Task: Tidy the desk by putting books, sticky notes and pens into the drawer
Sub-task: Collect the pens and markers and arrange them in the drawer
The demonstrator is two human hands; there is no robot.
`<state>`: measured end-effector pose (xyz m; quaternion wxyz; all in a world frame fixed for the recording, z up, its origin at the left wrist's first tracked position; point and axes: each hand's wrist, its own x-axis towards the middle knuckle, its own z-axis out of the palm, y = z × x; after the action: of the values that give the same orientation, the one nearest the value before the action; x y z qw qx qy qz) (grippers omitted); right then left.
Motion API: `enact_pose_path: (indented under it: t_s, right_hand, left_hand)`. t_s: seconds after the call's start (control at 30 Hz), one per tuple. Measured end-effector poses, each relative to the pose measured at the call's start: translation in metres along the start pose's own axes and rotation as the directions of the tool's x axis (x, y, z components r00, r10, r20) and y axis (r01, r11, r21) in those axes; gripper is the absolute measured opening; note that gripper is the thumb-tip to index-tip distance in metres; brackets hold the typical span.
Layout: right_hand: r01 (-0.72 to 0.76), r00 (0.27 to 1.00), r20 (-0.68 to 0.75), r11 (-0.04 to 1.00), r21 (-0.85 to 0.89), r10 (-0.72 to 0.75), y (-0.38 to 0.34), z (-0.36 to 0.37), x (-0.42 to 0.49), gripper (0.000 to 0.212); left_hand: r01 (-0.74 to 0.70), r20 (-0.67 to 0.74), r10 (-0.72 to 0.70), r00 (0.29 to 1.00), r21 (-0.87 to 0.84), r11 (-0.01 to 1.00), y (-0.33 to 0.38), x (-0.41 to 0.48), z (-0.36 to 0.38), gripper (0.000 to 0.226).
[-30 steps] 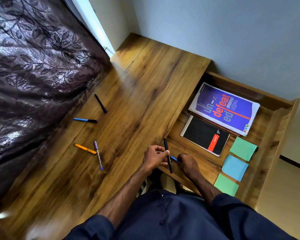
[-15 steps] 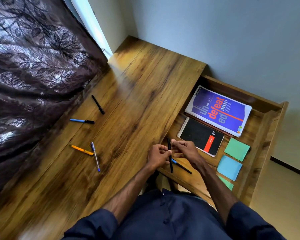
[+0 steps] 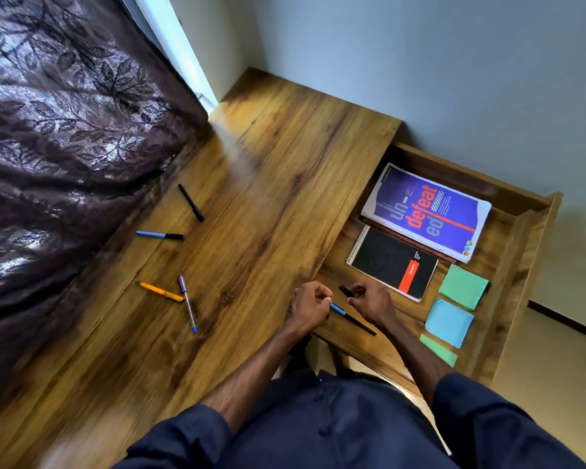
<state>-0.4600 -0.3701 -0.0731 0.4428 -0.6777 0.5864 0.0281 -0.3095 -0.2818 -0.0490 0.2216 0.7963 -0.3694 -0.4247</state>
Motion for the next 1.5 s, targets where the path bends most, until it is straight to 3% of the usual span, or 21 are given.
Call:
enact_pose_path:
  t_s: [0.1,0.3,0.83,0.97,1.1,1.17,1.33,1.5]
  right_hand:
    - [0.040,0.998,0.052,0.988,-0.152,-0.033,0.005,0.011,-0.002,0.030]
    - [0.073,0.996,0.069,0.971,-0.229,-0.058,0.010,0.024,-0.001,0.022]
    - [0.073,0.996,0.064,0.967,-0.243,-0.059,0.014,0.027,0.002,0.020]
    - [0.104,0.992,-0.050,0.980,-0.169,-0.114,0.000,0.025,0.000,0.018]
    - [0.310,0.904,-0.289,0.949,-0.063,-0.315,-0.031,0.025,-0.006,0.018]
    - [0.415,0.854,-0.333,0.909,-0.031,-0.401,-0.052,0.026,-0.008,0.016]
    - [0.604,0.760,-0.275,0.796,-0.038,-0.589,-0.110,0.043,-0.011,0.013]
    - [0.711,0.697,-0.071,0.701,-0.054,-0.713,-0.163,0.084,-0.016,0.013]
  left_hand:
    - [-0.006,0.015,0.006,1.000,0.007,1.000,-0.010,-0.006,0.000,0.011]
    - [0.025,0.040,-0.026,0.999,0.012,1.000,-0.018,-0.014,0.000,0.011]
    - [0.070,0.058,-0.069,0.996,-0.012,0.997,-0.019,-0.017,-0.009,0.011]
    - [0.066,0.030,-0.065,0.997,-0.027,0.997,-0.017,-0.017,-0.016,0.012]
    - [0.054,-0.009,-0.054,0.998,-0.059,0.997,-0.013,-0.016,-0.028,0.012]
    - [0.044,-0.039,-0.047,0.998,-0.079,0.996,-0.012,-0.016,-0.039,0.014]
    - [0.060,-0.138,-0.081,0.987,-0.150,0.987,-0.029,-0.014,-0.078,0.020]
    - [0.094,-0.297,-0.169,0.940,-0.249,0.964,-0.058,-0.022,-0.114,0.019]
